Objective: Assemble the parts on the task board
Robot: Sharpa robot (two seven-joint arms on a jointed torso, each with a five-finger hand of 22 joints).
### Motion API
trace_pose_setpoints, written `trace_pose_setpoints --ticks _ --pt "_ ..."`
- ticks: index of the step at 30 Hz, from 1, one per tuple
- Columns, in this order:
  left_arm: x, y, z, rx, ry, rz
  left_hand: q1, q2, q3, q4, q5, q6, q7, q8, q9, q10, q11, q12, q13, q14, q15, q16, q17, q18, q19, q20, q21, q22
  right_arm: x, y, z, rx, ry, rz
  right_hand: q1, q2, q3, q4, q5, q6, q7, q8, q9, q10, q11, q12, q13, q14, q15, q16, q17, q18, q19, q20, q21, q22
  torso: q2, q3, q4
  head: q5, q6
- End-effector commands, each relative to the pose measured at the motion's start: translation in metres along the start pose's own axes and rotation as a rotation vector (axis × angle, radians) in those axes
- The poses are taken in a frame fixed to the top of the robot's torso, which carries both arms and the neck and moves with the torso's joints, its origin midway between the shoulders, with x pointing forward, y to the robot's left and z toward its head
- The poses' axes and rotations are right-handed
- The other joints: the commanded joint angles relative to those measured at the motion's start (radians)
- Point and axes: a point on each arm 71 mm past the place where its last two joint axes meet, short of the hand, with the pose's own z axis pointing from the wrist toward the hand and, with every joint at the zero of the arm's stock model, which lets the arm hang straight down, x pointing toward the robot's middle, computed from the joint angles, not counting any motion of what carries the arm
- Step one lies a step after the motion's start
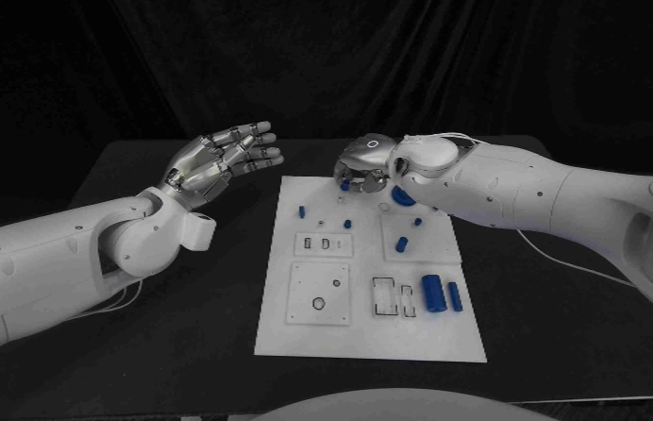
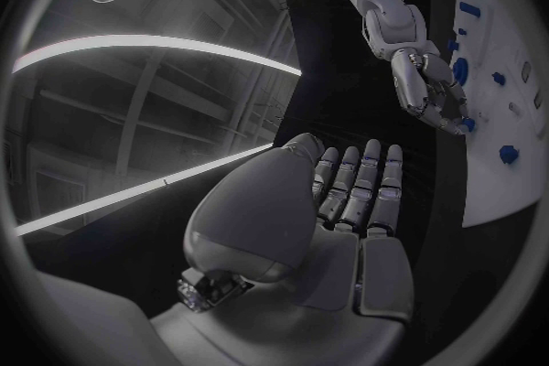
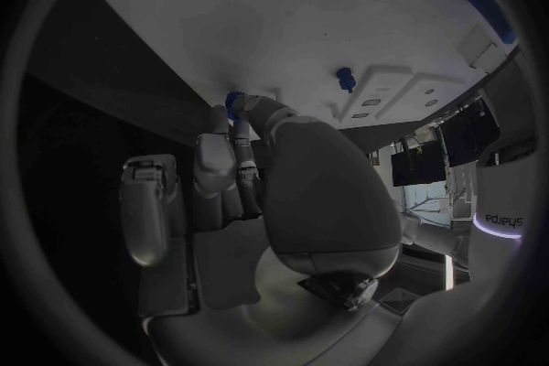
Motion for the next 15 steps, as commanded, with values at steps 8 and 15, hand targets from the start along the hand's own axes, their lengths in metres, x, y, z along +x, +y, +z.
trace_pose_setpoints --ticks 8,15 --pt "0.0017 -0.0003 0.0022 0.003 0.015 -0.012 -0.001 -0.008 0.009 0.001 0.003 -0.002 0.041 -0.001 0.0 -0.004 0.005 0.002 0.0 -0.011 0.0 -0.003 -0.001 -0.004 -0.009 -0.001 -0.006 -0.002 0.0058 -0.003 -0.0016 0.044 0.051 0.007 -0.01 -0.006 0.008 -0.008 -0.054 -0.067 -0.031 -0.063 -0.03 -0.063 0.018 -0.042 -0.005 -0.036 0.015 -0.03 -0.04 -0.008 0.104 0.017 0.003 0.263 0.0 -0.0004 -0.0001 -0.002 0.001" --pt "0.0013 0.0001 0.0021 -0.001 0.016 -0.013 -0.002 -0.009 0.012 0.001 0.002 -0.004 0.042 -0.002 0.0 -0.007 0.005 0.002 0.0 -0.013 0.0 -0.003 -0.001 -0.004 -0.01 -0.001 -0.007 -0.002 0.0048 -0.0098 -0.0061 0.089 0.013 0.0 -0.027 -0.017 -0.035 0.005 -0.185 -0.263 -0.11 -0.148 -0.117 -0.208 0.043 -0.117 -0.018 -0.083 0.038 -0.061 -0.095 0.001 0.076 0.04 -0.017 0.242 -0.001 -0.0006 -0.0006 -0.002 0.004"
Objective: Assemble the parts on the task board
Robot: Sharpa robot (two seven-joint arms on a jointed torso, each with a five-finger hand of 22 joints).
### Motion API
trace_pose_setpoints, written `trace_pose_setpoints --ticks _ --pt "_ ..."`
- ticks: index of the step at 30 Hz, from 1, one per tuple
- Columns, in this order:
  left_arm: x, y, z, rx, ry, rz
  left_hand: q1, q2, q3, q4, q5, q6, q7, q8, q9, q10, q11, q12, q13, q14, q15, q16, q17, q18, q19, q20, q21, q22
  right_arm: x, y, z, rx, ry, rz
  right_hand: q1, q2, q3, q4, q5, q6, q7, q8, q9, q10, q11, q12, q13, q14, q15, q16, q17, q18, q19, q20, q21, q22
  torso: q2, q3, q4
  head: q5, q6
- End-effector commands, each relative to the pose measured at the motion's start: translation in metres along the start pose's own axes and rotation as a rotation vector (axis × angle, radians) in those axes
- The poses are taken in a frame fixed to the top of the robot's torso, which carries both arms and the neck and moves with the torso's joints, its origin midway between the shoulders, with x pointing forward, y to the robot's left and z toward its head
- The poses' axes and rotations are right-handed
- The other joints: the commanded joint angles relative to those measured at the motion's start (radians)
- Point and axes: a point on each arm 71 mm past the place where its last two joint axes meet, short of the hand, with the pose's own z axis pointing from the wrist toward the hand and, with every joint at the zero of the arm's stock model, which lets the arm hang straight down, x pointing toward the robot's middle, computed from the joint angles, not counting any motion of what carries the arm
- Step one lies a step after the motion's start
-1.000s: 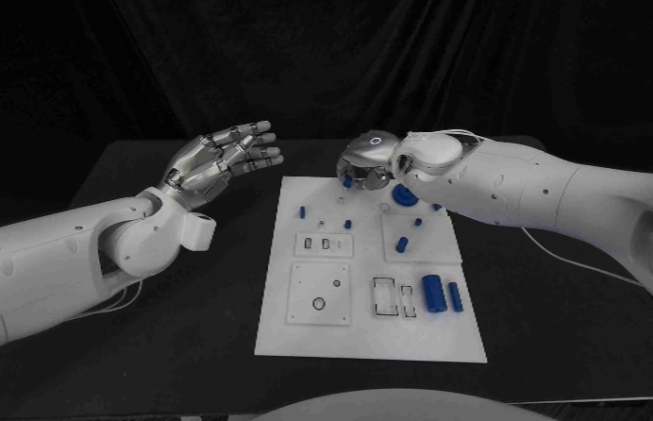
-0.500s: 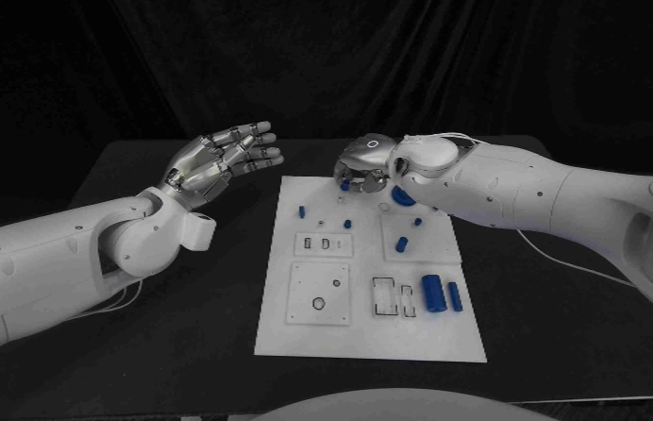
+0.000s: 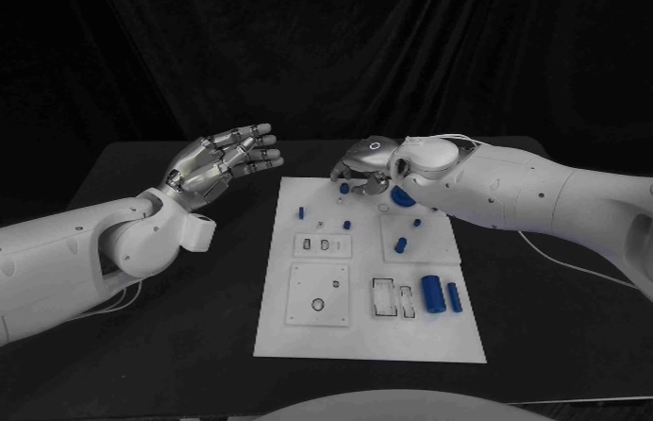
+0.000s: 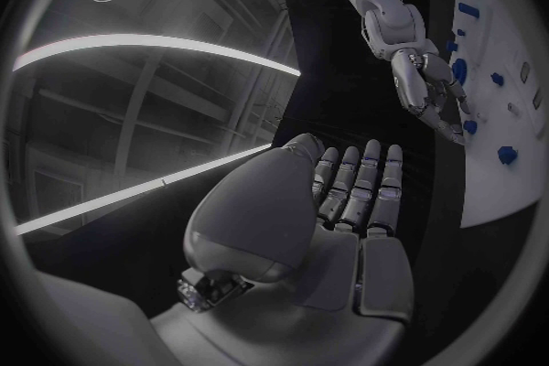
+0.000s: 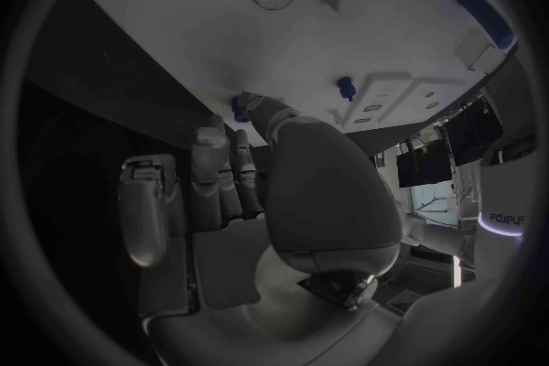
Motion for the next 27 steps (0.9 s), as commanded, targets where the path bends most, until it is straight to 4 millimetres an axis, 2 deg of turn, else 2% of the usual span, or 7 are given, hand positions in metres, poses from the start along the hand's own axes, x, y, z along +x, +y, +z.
trace_pose_setpoints --ticks 1,9,17,22,24,25,27 --pt "0.002 -0.001 0.001 0.007 0.013 -0.012 -0.002 -0.009 0.006 0.001 0.002 -0.004 0.042 -0.002 0.0 -0.003 0.001 0.002 -0.001 -0.006 0.0 -0.003 -0.001 -0.004 -0.007 0.003 -0.007 -0.001 0.0 -0.006 -0.003 0.058 -0.031 -0.007 -0.006 0.004 -0.037 0.006 -0.032 -0.089 -0.028 -0.006 -0.052 -0.052 0.004 -0.034 -0.01 -0.013 0.003 -0.005 -0.011 0.002 0.073 0.011 -0.007 0.241 0.0 -0.0002 -0.0004 0.001 0.001" --pt "0.0 -0.001 -0.001 0.007 0.01 -0.012 -0.002 -0.009 0.008 0.001 0.001 -0.005 0.042 -0.003 0.0 -0.005 0.001 0.001 -0.001 -0.008 0.0 -0.003 -0.002 -0.004 -0.009 0.003 -0.008 -0.002 -0.006 -0.015 -0.02 0.05 -0.173 -0.004 0.017 0.023 -0.099 0.029 -0.051 -0.219 -0.04 -0.012 -0.148 -0.064 0.01 -0.047 -0.01 -0.055 0.009 -0.05 -0.086 0.013 0.041 0.017 -0.033 0.218 -0.001 0.0003 -0.0014 0.008 0.009" --pt "-0.003 -0.002 -0.005 0.006 0.0 -0.008 -0.002 -0.009 0.009 0.001 0.001 -0.003 0.042 -0.002 0.0 -0.005 0.001 0.001 -0.001 -0.008 0.001 -0.003 -0.001 -0.004 -0.009 0.003 -0.008 -0.002 -0.014 -0.029 -0.055 0.036 -0.287 0.049 0.036 0.037 -0.083 0.054 -0.054 0.105 0.036 0.072 -0.098 0.16 -0.024 0.094 0.039 -0.053 -0.014 -0.077 -0.131 0.012 0.046 0.0 -0.034 0.222 0.0 0.0005 -0.001 0.013 0.012" --pt "-0.004 -0.003 -0.006 0.005 -0.003 -0.006 -0.002 -0.009 0.009 0.001 0.001 -0.003 0.042 -0.002 0.0 -0.005 0.001 0.001 -0.001 -0.008 0.001 -0.003 -0.001 -0.004 -0.009 0.003 -0.008 -0.002 -0.016 -0.037 -0.079 0.046 -0.306 0.065 0.018 0.027 -0.101 0.071 -0.082 0.165 0.052 0.086 -0.1 0.236 -0.058 0.298 0.176 -0.053 -0.039 -0.098 -0.16 0.013 0.044 -0.026 -0.039 0.22 0.0 0.0002 -0.0041 0.016 0.009" --pt "-0.004 -0.003 -0.006 0.004 -0.004 -0.006 -0.002 -0.009 0.009 0.001 0.001 -0.003 0.042 -0.002 0.0 -0.005 0.001 0.001 -0.001 -0.008 0.001 -0.003 -0.001 -0.004 -0.009 0.003 -0.008 -0.002 -0.015 -0.04 -0.087 0.058 -0.296 0.075 0.005 0.026 -0.113 0.087 -0.088 0.172 0.049 0.075 -0.111 0.225 -0.071 0.654 0.497 -0.072 -0.052 -0.157 -0.213 0.028 0.002 -0.036 -0.088 0.185 0.0 0.0 -0.0045 0.015 0.009" --pt "-0.004 -0.002 -0.006 0.003 -0.004 -0.006 -0.002 -0.009 0.009 0.001 0.001 -0.003 0.042 -0.002 0.0 -0.005 0.001 0.001 -0.001 -0.008 0.001 -0.003 -0.001 -0.004 -0.009 0.003 -0.008 -0.002 -0.014 -0.041 -0.091 0.069 -0.289 0.08 0.001 0.026 -0.116 0.095 -0.093 0.172 0.051 0.07 -0.114 0.265 -0.073 0.782 0.62 -0.048 -0.053 -0.128 -0.16 0.027 0.006 -0.038 -0.087 0.187 0.0 -0.0005 -0.005 0.015 0.009" --pt "-0.005 -0.002 -0.006 0.002 -0.003 -0.007 -0.002 -0.01 0.01 0.001 0.001 -0.001 0.042 -0.002 0.0 -0.006 0.001 0.001 0.0 -0.009 0.001 -0.003 -0.001 -0.004 -0.009 0.003 -0.008 -0.002 -0.012 -0.045 -0.097 0.088 -0.276 0.088 -0.017 0.029 -0.138 0.108 -0.104 0.174 0.06 0.066 -0.116 0.58 -0.095 1.147 1.009 0.12 -0.065 0.183 0.329 -0.003 0.089 -0.04 0.0 0.253 0.0 -0.0014 -0.0062 0.016 0.009"
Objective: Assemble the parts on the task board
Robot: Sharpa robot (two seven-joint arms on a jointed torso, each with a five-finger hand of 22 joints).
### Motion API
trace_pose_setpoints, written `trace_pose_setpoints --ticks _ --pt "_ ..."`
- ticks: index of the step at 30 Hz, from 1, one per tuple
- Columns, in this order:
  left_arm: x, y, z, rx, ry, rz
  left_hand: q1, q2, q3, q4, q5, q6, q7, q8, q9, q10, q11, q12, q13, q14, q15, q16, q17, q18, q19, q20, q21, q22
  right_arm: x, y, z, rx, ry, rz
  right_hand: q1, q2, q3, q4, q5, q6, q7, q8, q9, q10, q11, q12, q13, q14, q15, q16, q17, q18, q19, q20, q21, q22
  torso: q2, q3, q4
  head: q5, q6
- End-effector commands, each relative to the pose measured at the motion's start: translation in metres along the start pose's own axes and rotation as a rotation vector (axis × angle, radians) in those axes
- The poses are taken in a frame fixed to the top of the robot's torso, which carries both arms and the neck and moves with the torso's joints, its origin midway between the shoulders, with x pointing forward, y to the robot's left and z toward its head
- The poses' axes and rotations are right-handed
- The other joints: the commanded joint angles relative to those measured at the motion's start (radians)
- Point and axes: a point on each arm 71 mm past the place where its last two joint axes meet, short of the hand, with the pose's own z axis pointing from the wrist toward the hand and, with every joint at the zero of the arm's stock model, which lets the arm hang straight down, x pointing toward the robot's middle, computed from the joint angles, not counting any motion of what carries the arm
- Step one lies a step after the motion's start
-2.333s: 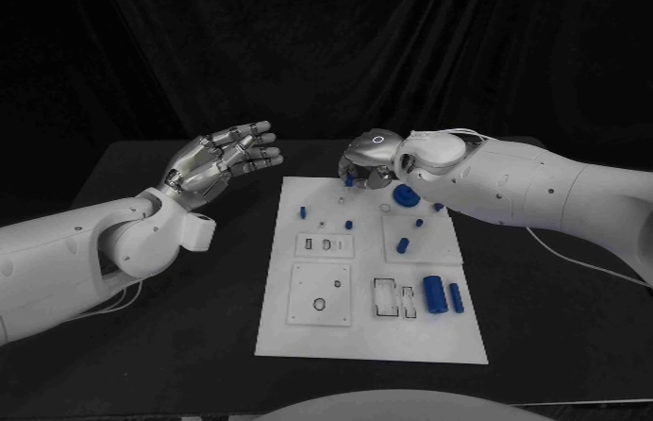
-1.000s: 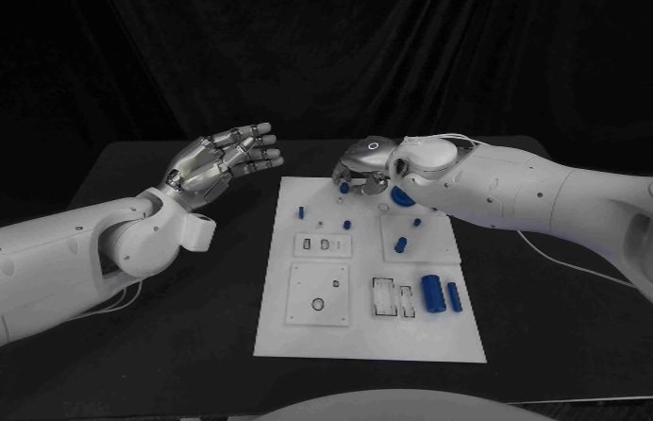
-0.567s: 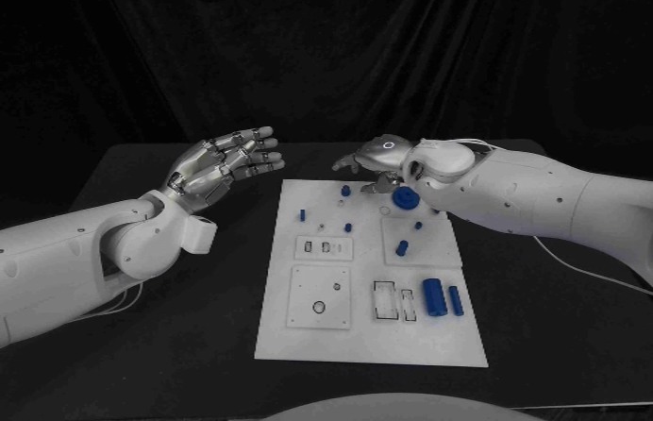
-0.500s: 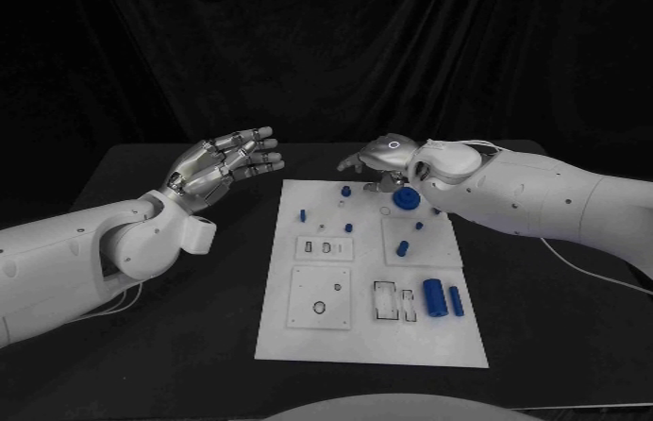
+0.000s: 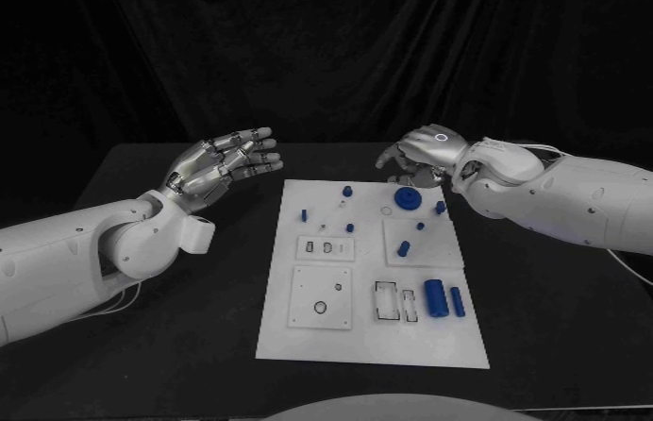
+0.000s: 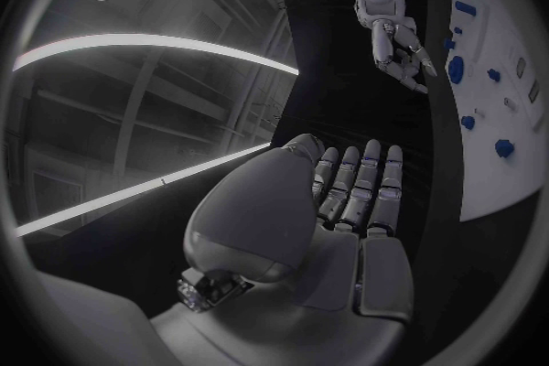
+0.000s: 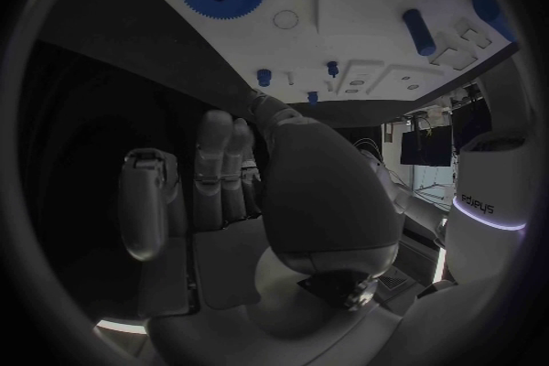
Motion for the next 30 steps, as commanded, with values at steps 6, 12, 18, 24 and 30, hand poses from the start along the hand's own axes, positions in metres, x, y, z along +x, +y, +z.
trace_pose_setpoints --ticks 6,12,18,24,30 --pt "0.001 0.001 0.0 0.005 0.011 -0.014 -0.002 -0.01 0.006 0.0 0.001 -0.002 0.042 -0.002 0.0 -0.006 0.002 0.001 0.0 -0.009 0.001 -0.003 -0.001 -0.004 -0.007 0.0 -0.005 -0.001 -0.003 -0.015 -0.019 0.108 0.012 0.026 -0.07 -0.01 -0.098 0.126 -0.023 0.056 0.017 0.027 0.045 0.354 -0.012 0.37 0.42 0.243 0.003 0.409 0.697 -0.024 0.104 -0.008 0.075 0.263 0.003 -0.0018 -0.0044 0.005 0.004" --pt "0.001 0.001 0.0 0.003 0.012 -0.015 -0.002 -0.01 0.006 0.0 0.001 -0.002 0.042 -0.002 0.0 -0.006 0.002 0.001 0.0 -0.009 0.001 -0.003 -0.001 -0.004 -0.007 0.0 -0.005 -0.001 0.001 -0.023 -0.025 0.171 0.072 0.033 -0.122 -0.014 -0.106 0.148 0.025 0.053 0.018 0.029 0.07 0.354 -0.013 0.37 0.42 0.243 -0.001 0.409 0.697 -0.024 0.104 -0.011 0.075 0.263 0.003 0.0005 -0.0035 0.001 0.003" --pt "0.002 0.002 -0.001 0.002 0.014 -0.018 -0.002 -0.01 0.006 0.0 0.001 -0.002 0.042 -0.002 0.0 -0.006 0.002 0.001 0.0 -0.009 0.001 -0.003 -0.001 -0.004 -0.007 0.0 -0.005 -0.001 0.005 -0.028 -0.029 0.212 0.119 0.037 -0.075 -0.006 -0.078 0.122 0.156 0.012 0.023 0.01 0.08 0.354 -0.01 0.37 0.42 0.243 0.0 0.409 0.697 -0.024 0.104 -0.011 0.075 0.263 0.001 0.0006 -0.0005 -0.005 0.0" --pt "0.003 0.002 0.0 0.002 0.018 -0.02 -0.003 -0.01 0.007 0.0 0.001 -0.002 0.041 -0.002 0.0 -0.006 0.001 0.001 0.0 -0.01 0.001 -0.002 -0.001 -0.004 -0.008 0.0 -0.006 -0.002 0.008 -0.031 -0.031 0.242 0.154 0.039 -0.073 -0.014 -0.082 0.12 0.132 -0.015 0.023 -0.002 0.081 0.354 -0.009 0.37 0.42 0.243 0.0 0.409 0.697 -0.024 0.104 -0.01 0.075 0.263 0.001 -0.0006 0.0002 -0.018 0.002" --pt "0.003 0.002 0.0 0.004 0.02 -0.021 -0.003 -0.01 0.008 0.0 0.001 -0.004 0.041 -0.003 0.0 -0.007 0.001 0.001 0.0 -0.01 0.001 -0.002 -0.001 -0.004 -0.009 0.0 -0.006 -0.002 0.012 -0.033 -0.034 0.267 0.192 0.042 -0.091 -0.041 -0.121 0.148 -0.005 -0.037 0.036 -0.011 0.086 0.354 -0.001 0.37 0.42 0.243 0.006 0.409 0.697 -0.024 0.104 -0.006 0.075 0.263 0.002 -0.0017 0.001 -0.022 0.009"
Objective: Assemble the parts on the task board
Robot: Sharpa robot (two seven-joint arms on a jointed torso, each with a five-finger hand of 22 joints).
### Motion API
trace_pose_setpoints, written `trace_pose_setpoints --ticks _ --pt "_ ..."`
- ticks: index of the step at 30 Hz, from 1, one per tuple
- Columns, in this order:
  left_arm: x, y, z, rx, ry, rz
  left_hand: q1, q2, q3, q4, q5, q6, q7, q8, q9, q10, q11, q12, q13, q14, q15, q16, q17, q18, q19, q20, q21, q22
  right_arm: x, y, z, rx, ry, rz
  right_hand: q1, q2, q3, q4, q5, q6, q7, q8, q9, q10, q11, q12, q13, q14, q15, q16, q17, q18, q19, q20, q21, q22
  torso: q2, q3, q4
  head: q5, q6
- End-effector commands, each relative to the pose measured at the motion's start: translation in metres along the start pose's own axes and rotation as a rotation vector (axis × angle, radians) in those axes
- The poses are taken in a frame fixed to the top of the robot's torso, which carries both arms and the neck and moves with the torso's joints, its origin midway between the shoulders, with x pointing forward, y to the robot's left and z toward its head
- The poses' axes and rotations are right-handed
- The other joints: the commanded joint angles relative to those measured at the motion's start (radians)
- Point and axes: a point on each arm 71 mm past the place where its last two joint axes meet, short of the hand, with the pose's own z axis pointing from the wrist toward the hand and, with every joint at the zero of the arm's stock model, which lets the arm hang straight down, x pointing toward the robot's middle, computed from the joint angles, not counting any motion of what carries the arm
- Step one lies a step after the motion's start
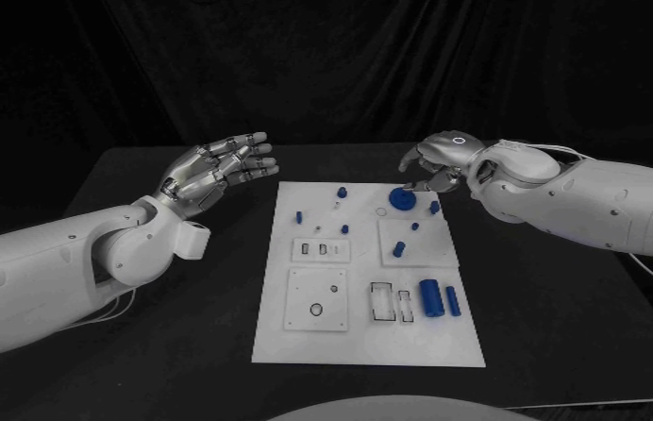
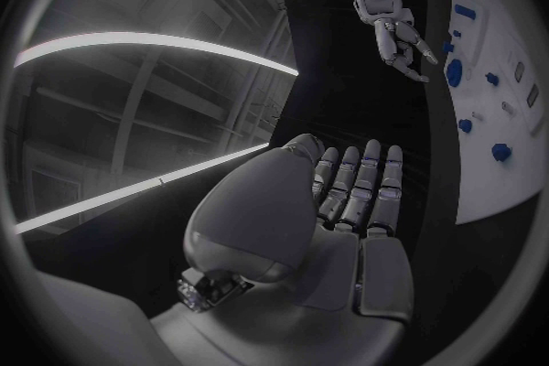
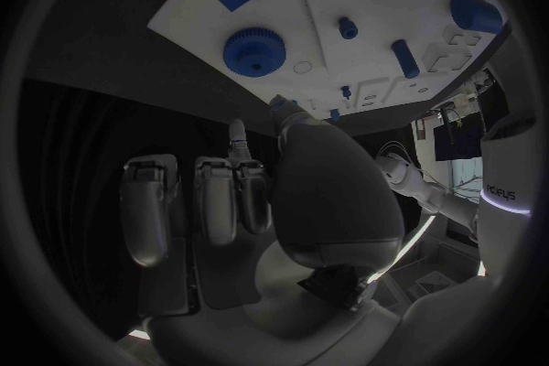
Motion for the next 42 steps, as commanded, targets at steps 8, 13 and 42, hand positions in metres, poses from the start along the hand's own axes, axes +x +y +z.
trace_pose_setpoints --ticks 8,13,42 --pt "0.0 -0.001 -0.001 0.014 0.009 -0.011 -0.003 -0.01 0.007 0.001 0.001 -0.004 0.041 -0.003 0.0 -0.007 0.001 0.001 0.0 -0.007 -0.003 -0.002 -0.001 -0.004 -0.009 0.0 -0.006 -0.001 0.014 -0.007 -0.003 0.069 0.089 0.003 0.004 -0.004 -0.006 -0.001 -0.004 -0.006 0.005 -0.003 0.0 0.106 0.013 0.002 0.263 0.105 0.007 0.002 0.263 -0.015 0.104 0.003 0.003 0.263 -0.003 -0.0018 0.0026 0.006 0.015" --pt "0.0 -0.001 -0.001 0.014 0.009 -0.012 -0.003 -0.01 0.007 0.001 0.001 -0.004 0.041 -0.003 0.0 -0.007 0.001 0.001 0.0 -0.007 -0.003 -0.002 -0.001 -0.004 -0.009 0.0 -0.006 -0.001 0.017 -0.007 -0.002 0.069 0.1 0.003 0.006 -0.009 -0.013 0.0 -0.016 0.009 0.008 0.004 0.002 0.106 0.017 0.002 0.263 0.105 0.012 0.002 0.263 -0.015 0.104 0.007 0.003 0.263 -0.002 -0.0008 0.0003 0.011 0.017" --pt "-0.001 -0.003 -0.004 0.018 0.006 -0.012 -0.003 -0.01 0.011 0.001 0.001 -0.002 0.039 -0.002 0.0 -0.009 -0.001 0.001 0.0 -0.008 -0.002 -0.001 -0.001 -0.004 -0.009 0.0 -0.006 -0.001 0.029 -0.001 0.006 0.038 0.116 0.004 0.021 0.0 -0.016 -0.001 0.011 0.04 0.006 0.023 0.023 0.106 0.017 0.002 0.263 0.105 0.014 0.002 0.263 -0.015 0.104 0.011 0.003 0.263 0.005 0.0001 -0.0005 0.004 0.005"
